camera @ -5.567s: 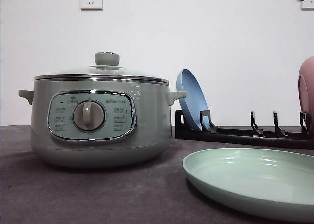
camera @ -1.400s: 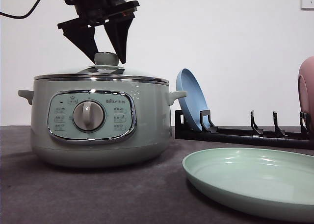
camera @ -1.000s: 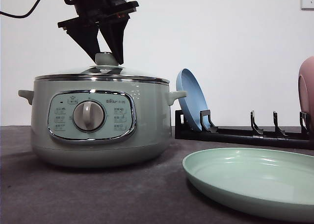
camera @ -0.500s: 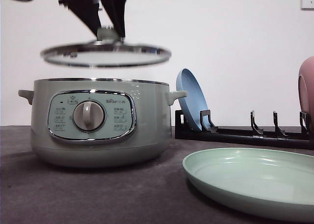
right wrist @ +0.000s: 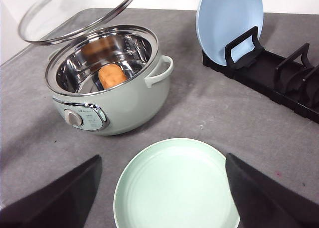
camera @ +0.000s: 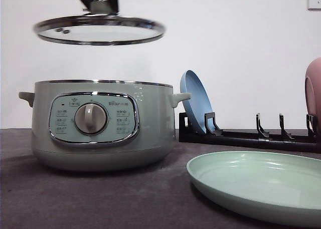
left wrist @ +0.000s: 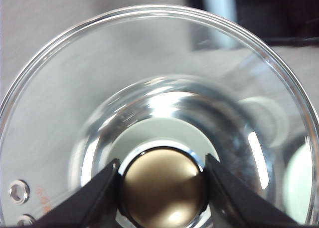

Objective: Transfer potato from steamer to green plate

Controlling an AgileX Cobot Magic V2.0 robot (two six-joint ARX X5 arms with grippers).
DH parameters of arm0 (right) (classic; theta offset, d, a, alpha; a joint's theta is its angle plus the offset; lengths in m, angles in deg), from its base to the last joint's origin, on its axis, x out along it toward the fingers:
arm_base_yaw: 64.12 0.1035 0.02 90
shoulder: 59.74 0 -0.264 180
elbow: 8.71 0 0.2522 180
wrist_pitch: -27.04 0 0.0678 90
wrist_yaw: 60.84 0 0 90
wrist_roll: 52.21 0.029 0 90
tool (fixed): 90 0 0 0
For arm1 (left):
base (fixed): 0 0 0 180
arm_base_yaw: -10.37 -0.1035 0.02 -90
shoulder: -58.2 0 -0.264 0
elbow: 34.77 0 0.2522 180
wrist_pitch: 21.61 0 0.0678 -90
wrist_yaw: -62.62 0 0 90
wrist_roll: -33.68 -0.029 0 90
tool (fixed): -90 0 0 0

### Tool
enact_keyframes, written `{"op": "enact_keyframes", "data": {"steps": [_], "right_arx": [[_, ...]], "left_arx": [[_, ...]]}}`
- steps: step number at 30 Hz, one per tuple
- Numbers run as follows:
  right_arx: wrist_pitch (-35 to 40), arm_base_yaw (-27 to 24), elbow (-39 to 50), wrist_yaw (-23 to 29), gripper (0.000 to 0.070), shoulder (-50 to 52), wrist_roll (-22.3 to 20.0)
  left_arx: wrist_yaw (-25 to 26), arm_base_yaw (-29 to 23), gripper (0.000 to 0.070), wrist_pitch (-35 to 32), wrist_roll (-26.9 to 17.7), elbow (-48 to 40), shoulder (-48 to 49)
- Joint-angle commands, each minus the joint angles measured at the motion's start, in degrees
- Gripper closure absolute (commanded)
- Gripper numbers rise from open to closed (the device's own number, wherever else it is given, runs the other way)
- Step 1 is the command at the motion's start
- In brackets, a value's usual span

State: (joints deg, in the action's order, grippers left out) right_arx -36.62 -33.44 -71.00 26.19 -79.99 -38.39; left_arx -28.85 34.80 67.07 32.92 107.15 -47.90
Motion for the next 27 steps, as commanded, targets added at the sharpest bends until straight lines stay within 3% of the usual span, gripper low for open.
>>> {"op": "enact_keyframes", "data": {"steps": [1, 27], "right_arx": [[0.32, 0.22, -0.31, 0.31, 0.0204, -0.22, 0.57], [0.10, 0.22, -0.31, 1.95, 0.0204, -0.22, 0.55]], "left_arx": [[-0.64, -1.07, 0.0700, -1.40, -0.36, 2.67, 0.60], [-0.64, -25.65, 0.0700, 0.56, -0.32, 2.67, 1.51]]}}
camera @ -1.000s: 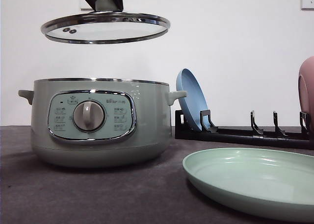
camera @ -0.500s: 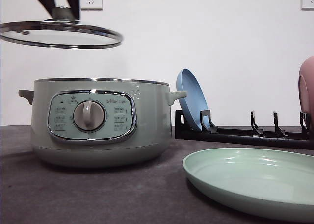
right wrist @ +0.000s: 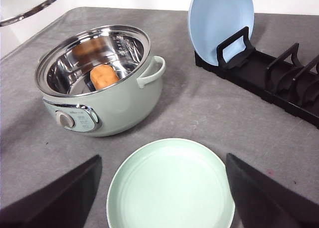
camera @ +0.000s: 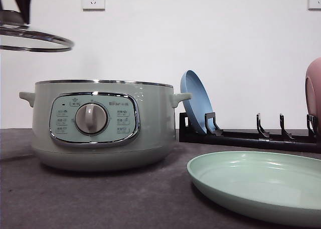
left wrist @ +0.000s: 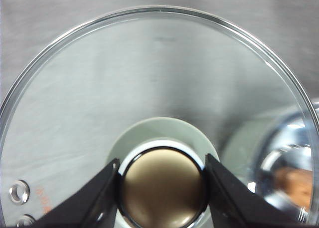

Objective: Transfer potato from steamer to green plate

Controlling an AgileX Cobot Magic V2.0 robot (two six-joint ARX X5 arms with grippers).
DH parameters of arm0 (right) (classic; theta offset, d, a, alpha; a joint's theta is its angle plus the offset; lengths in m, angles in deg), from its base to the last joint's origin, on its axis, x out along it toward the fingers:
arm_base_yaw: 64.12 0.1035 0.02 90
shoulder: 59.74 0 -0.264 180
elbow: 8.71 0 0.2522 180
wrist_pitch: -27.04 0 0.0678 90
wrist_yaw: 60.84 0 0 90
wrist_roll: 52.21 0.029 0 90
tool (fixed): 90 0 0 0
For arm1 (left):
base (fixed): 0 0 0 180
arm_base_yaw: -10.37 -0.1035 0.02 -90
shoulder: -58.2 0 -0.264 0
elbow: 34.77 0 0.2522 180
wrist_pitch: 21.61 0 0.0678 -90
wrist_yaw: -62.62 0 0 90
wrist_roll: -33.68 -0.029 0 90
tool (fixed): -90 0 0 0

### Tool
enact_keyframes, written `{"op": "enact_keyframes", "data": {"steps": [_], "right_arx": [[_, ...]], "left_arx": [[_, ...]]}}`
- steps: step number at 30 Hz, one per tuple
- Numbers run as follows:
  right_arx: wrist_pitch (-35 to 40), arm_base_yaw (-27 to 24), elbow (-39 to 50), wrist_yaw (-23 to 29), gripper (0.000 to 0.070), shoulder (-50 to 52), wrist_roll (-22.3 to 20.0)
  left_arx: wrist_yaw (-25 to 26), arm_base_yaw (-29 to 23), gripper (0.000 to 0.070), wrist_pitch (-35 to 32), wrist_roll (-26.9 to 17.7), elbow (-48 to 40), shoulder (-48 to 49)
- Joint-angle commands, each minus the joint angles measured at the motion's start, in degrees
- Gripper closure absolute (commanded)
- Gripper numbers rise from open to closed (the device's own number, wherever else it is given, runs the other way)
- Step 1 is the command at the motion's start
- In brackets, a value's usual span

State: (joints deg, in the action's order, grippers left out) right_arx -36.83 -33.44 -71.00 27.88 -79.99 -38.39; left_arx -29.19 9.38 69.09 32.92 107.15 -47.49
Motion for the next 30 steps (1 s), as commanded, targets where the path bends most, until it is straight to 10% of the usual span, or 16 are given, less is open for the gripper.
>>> {"op": "enact_keyframes", "data": {"steps": [1, 13, 30], "right_arx": [[0.31, 0.22, -0.31, 0.26, 0.0204, -0.22, 0.55], [1.47, 0.26, -1.22, -6.92, 0.0204, -6.47, 0.25], [1.04, 1.39, -30.47, -21.74, 0.0204, -57.83, -11.38]], "left_arx": [[-0.29, -0.86, 0.0700, -1.43, -0.31, 2.67, 1.09], [-0.25, -2.57, 0.0700, -1.44, -0.30, 2.64, 1.09], [-0.21, -2.36, 0.0700, -1.51, -0.30, 2.60, 1.07]]}}
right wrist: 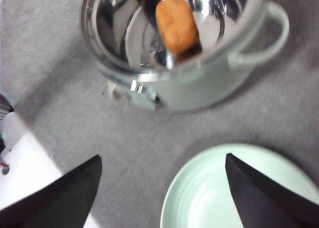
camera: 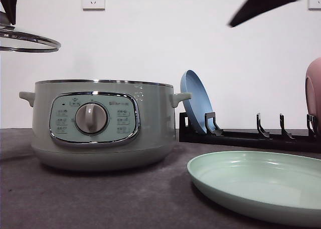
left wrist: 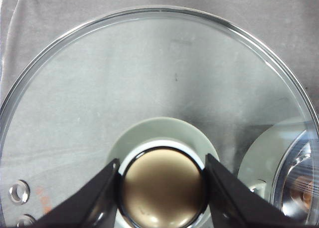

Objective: Transfer potato from steamer to green plate

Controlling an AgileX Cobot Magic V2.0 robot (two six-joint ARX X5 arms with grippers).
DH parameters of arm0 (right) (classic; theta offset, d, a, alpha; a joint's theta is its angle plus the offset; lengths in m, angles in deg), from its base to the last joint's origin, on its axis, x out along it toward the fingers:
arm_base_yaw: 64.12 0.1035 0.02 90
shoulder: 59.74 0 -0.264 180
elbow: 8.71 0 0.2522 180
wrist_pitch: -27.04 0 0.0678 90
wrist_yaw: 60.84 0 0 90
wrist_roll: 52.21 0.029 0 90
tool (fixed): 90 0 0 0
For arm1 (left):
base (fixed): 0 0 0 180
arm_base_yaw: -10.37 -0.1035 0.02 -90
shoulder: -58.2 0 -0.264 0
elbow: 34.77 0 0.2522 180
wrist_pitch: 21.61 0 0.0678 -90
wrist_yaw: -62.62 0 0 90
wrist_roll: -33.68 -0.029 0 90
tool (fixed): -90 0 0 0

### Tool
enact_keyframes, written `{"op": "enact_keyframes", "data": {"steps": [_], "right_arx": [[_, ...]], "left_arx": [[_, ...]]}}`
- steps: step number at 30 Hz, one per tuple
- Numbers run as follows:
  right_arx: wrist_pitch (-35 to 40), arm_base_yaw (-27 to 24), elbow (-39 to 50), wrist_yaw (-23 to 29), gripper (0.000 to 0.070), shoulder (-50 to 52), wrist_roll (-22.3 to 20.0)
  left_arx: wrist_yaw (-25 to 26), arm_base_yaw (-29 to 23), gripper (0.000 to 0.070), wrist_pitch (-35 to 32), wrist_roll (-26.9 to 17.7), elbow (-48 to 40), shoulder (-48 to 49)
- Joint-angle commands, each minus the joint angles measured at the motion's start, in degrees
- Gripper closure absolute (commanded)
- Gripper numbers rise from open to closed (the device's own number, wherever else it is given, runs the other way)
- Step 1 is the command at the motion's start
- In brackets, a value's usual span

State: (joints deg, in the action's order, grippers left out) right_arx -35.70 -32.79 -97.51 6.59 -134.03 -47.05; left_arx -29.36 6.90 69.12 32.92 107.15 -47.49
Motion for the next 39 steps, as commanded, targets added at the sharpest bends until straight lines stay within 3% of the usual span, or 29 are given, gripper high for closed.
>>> {"op": "enact_keyframes", "data": {"steps": [1, 12, 18, 24, 29, 39], "right_arx": [[-1.08, 1.14, -7.31, -0.37, 0.0204, -6.96, -3.58], [-7.68, 5.13, -40.74, 0.12, 0.0204, -35.87, -8.38], [-8.14, 5.43, -52.38, 0.14, 0.0204, -46.32, -8.65], [-7.67, 5.58, -56.12, 1.21, 0.0194, -52.10, -10.55], [-7.65, 6.46, -56.13, 3.74, 0.0017, -54.54, -11.90], [-8.06, 8.65, -56.13, 4.52, 0.0017, -59.89, -14.50]], "left_arx": [[-0.04, 0.10, 0.0700, -1.63, -0.31, 2.60, 1.06], [-0.03, 0.09, 0.0700, -2.35, -0.36, 2.60, 0.27], [0.00, 0.11, 0.0700, -1.95, -0.36, 2.60, -1.31], [0.00, -0.08, 0.0700, -1.50, -0.79, 2.60, -2.62], [0.00, -0.50, 0.0700, -1.46, -0.79, 2.60, -2.62], [0.00, -0.48, 0.0700, -0.99, -0.78, 2.60, -2.62]]}}
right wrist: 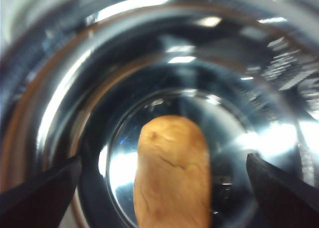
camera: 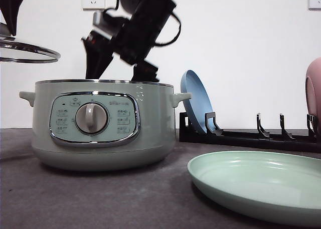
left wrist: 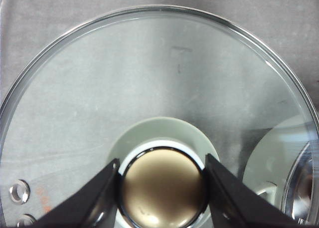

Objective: Transfer potato from steamer to green plate

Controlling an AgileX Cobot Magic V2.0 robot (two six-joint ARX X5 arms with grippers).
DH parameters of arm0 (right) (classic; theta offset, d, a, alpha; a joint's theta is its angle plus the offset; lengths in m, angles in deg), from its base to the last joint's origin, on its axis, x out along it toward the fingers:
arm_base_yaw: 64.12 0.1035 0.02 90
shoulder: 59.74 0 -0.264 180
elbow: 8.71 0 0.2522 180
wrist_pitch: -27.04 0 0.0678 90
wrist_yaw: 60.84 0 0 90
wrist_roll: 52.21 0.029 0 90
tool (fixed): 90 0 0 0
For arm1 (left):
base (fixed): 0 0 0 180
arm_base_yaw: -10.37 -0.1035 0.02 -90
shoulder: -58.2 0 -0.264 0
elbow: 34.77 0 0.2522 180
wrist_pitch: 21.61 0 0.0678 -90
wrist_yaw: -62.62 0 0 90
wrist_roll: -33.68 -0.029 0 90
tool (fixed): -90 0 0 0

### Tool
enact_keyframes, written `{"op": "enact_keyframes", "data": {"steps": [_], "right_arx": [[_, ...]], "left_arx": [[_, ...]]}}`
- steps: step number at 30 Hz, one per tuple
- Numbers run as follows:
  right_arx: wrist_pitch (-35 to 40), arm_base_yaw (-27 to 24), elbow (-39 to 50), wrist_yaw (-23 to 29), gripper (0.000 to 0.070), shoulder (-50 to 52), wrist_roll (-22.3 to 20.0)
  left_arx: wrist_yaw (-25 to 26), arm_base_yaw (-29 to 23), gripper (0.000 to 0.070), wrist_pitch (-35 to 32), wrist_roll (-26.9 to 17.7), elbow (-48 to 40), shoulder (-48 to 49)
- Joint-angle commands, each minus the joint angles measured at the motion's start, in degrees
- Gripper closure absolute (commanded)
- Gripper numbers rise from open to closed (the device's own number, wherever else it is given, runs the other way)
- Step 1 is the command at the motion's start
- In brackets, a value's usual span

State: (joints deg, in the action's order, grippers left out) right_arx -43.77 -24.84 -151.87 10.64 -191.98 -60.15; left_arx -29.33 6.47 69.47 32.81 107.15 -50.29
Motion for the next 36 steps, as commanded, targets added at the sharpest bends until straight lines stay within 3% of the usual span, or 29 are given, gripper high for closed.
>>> {"op": "enact_keyframes", "data": {"steps": [1, 5, 11, 14, 21, 28, 32, 36], "right_arx": [[0.02, 0.96, -1.77, 1.46, 0.0017, -2.44, -1.97], [0.18, 1.80, -1.77, 5.35, 0.0018, -3.63, -3.67], [0.16, 1.96, -1.75, 5.48, 0.0020, -4.29, -3.68], [-0.38, 1.96, -1.75, 5.46, 0.0089, -4.51, -3.65], [-1.35, 2.00, -1.63, 5.06, 0.0112, -4.93, -3.61], [-1.59, 2.11, -1.23, 5.06, 0.0281, -4.93, -3.06], [-1.87, 2.13, -0.97, 5.04, 0.0434, -4.93, -2.92], [-1.52, 2.22, -1.00, 5.07, 0.0466, -4.91, -1.72]], "left_arx": [[-0.03, -0.04, 0.0700, -1.35, -0.68, 2.60, 0.17], [-0.03, -0.07, 0.0700, -1.22, -0.68, 2.60, 0.17], [-0.03, -0.07, 0.0700, -1.18, -0.72, 2.60, 0.17], [-0.01, -0.07, 0.0700, -1.18, -0.96, 2.60, 0.20], [-0.03, -0.07, 0.0700, -1.02, -1.06, 2.60, 0.20], [-0.03, -0.07, 0.0700, -1.00, -1.07, 2.60, 0.20], [-0.03, -0.07, 0.0700, -1.00, -1.07, 2.60, 0.20], [-0.01, -0.07, 0.0700, -0.91, -1.07, 2.60, 0.22]]}}
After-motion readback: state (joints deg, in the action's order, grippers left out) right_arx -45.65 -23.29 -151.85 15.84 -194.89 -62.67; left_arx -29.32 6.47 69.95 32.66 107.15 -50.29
